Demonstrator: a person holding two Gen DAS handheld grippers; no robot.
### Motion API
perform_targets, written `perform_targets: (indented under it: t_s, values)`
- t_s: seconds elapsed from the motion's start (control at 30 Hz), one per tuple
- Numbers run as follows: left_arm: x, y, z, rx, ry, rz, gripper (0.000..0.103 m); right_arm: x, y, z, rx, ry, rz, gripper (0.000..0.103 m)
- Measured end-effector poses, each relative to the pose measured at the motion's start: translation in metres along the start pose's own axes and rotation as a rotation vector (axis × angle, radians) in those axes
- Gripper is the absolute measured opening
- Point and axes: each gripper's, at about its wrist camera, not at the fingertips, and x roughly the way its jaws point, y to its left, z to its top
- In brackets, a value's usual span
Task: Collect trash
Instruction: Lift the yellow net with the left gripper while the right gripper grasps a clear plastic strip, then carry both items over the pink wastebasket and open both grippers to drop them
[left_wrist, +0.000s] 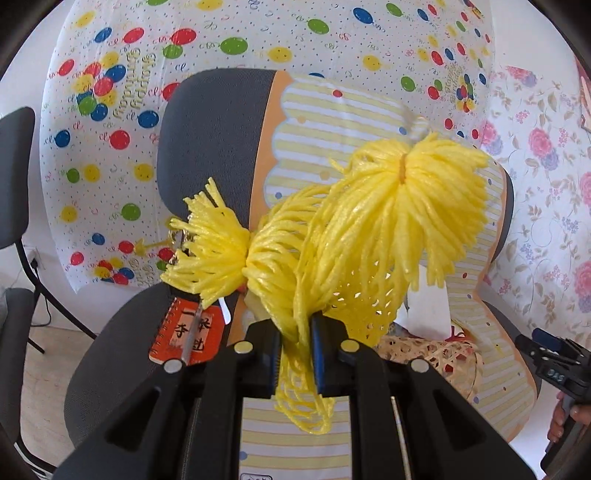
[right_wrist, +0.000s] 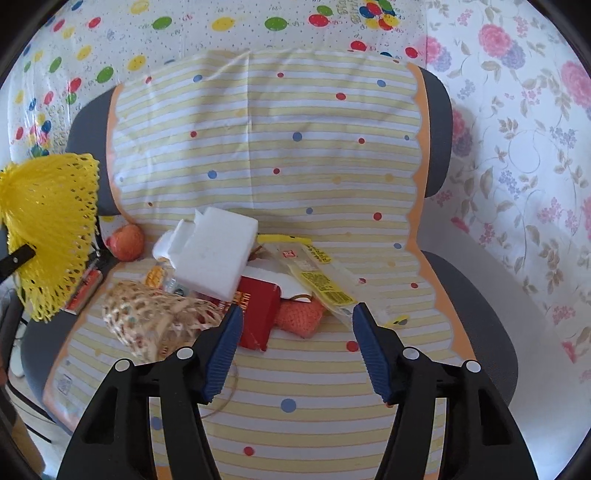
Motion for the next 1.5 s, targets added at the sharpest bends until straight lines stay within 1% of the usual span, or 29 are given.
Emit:
perform_targets:
  t_s: [0.07, 0.17, 0.2, 0.33, 0.4, 0.5, 0.53, 0.6, 0.67, 0.7, 0.83, 0.93, 1.03, 1.17, 1.23, 1.3, 1.4, 1.5]
  values:
    - [0.006, -0.001, -0.003, 0.009, 0.016, -0.004, 0.012, 0.020, -0.004, -0.007, -0.060, 0.043, -0.051, 0.060]
    - [0.017, -0.002, -0.005, 0.020, 0.038, -0.005, 0.012, 0.050, -0.010, -0.016, -0.139, 0.103, -0.102, 0.053]
    - [0.020, -0.003, -0.005, 0.017, 0.045, -0.009, 0.012, 0.057, -0.012, -0.017, -0.163, 0.113, -0.112, 0.050]
    - [0.032, -0.006, -0.006, 0.010, 0.066, -0.006, 0.012, 0.084, -0.013, -0.015, -0.262, 0.131, -0.165, 0.049]
    - [0.035, -0.009, -0.007, 0.012, 0.076, -0.009, 0.012, 0.098, -0.011, -0.012, -0.312, 0.147, -0.177, 0.045]
    - [0.038, -0.013, -0.007, 0.019, 0.085, -0.003, 0.012, 0.113, -0.005, -0.009, -0.365, 0.156, -0.180, 0.031]
    - [0.039, -0.014, -0.007, 0.020, 0.087, -0.004, 0.012, 0.115, -0.004, -0.008, -0.371, 0.149, -0.166, 0.028]
    - [0.038, -0.017, -0.008, 0.023, 0.089, -0.005, 0.012, 0.113, -0.002, -0.005, -0.367, 0.130, -0.136, 0.011]
    - [0.032, -0.022, -0.006, 0.033, 0.078, -0.009, 0.012, 0.101, -0.005, 0.000, -0.323, 0.088, -0.108, 0.004]
    - [0.027, -0.024, -0.005, 0.038, 0.069, -0.012, 0.012, 0.089, -0.012, 0.004, -0.267, 0.064, -0.077, 0.002]
    - [0.002, -0.037, 0.000, 0.063, 0.024, -0.054, 0.012, 0.038, -0.044, 0.016, -0.038, -0.001, 0.048, 0.002]
    - [-0.024, -0.057, 0.003, 0.093, -0.012, -0.130, 0.012, -0.019, -0.065, 0.010, 0.091, -0.064, 0.115, 0.002]
    - [-0.044, -0.081, -0.004, 0.123, -0.024, -0.212, 0.012, -0.072, -0.078, -0.007, 0.189, -0.116, 0.142, 0.002]
    - [-0.063, -0.124, -0.031, 0.187, -0.003, -0.340, 0.012, -0.136, -0.080, -0.042, 0.263, -0.174, 0.102, 0.002]
    - [-0.068, -0.146, -0.050, 0.224, 0.012, -0.370, 0.012, -0.162, -0.074, -0.062, 0.276, -0.193, 0.062, 0.002]
    - [-0.069, -0.167, -0.069, 0.266, 0.043, -0.407, 0.012, -0.183, -0.071, -0.083, 0.293, -0.204, 0.018, 0.002]
    - [-0.074, -0.197, -0.097, 0.339, 0.079, -0.470, 0.012, -0.205, -0.076, -0.112, 0.326, -0.186, -0.034, 0.002]
    - [-0.079, -0.229, -0.117, 0.436, 0.073, -0.517, 0.012, -0.219, -0.083, -0.136, 0.350, -0.149, -0.100, 0.002]
